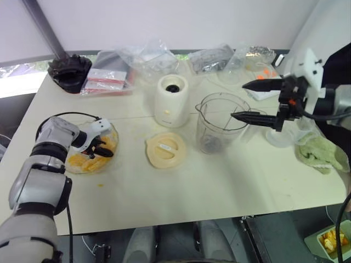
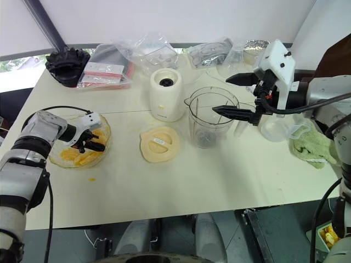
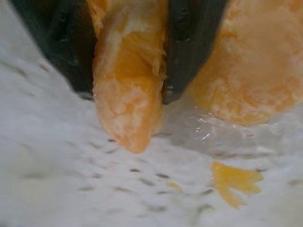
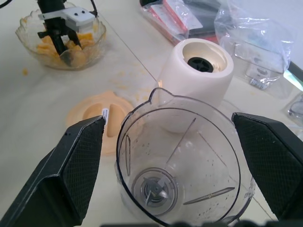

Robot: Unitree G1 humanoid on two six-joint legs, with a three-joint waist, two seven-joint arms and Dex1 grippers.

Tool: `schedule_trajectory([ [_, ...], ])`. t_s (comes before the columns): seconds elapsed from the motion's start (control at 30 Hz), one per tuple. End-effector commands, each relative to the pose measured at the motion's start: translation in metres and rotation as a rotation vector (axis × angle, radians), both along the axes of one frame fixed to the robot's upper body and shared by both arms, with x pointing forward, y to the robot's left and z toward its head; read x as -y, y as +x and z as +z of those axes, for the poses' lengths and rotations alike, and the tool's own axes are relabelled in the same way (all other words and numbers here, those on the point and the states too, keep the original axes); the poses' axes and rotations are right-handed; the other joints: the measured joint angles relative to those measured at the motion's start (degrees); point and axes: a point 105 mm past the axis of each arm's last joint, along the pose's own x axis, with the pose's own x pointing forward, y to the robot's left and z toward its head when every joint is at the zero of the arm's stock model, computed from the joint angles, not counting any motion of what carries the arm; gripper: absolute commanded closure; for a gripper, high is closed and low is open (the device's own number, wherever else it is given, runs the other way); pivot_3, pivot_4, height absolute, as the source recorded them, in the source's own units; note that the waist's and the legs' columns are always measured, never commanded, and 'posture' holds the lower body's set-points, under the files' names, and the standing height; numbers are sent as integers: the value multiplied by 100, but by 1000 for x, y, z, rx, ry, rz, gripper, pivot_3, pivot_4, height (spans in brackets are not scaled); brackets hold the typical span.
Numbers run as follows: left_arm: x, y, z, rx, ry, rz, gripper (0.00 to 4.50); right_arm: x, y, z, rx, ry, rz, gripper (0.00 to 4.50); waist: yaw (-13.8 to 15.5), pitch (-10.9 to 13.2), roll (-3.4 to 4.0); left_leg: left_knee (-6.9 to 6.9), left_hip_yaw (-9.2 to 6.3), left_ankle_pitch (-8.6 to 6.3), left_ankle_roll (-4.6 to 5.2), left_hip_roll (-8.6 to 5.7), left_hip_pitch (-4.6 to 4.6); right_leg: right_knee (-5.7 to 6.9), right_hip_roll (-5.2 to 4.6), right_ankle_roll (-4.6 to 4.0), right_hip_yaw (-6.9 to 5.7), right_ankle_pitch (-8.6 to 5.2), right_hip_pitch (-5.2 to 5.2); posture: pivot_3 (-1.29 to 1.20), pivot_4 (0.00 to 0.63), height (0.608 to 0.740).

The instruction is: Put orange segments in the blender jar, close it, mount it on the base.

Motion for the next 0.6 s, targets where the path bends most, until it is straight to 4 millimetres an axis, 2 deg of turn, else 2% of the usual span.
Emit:
schedule_trajectory([
  [0.03,-11,1,6,35,13,37,3892,-1,-1,12,60,-5,8,0,-1,0,0,0,0,0,0,0,1,0,0,0,0,0,0,0,150,740],
  [0.27,-13,3,8,56,8,58,3892,-1,0,12,62,-6,11,0,-2,0,0,0,0,0,0,0,3,3,1,0,0,0,0,0,150,740],
  [0.4,-14,7,18,89,-42,98,3892,-1,1,12,65,-9,10,0,-2,0,0,0,0,0,0,0,3,4,2,0,0,0,0,0,150,740],
  [0.6,-15,21,71,244,-285,222,3892,1,1,11,68,-14,4,0,-8,3,-5,0,-3,0,0,1,2,4,2,1,-3,1,0,0,150,740],
])
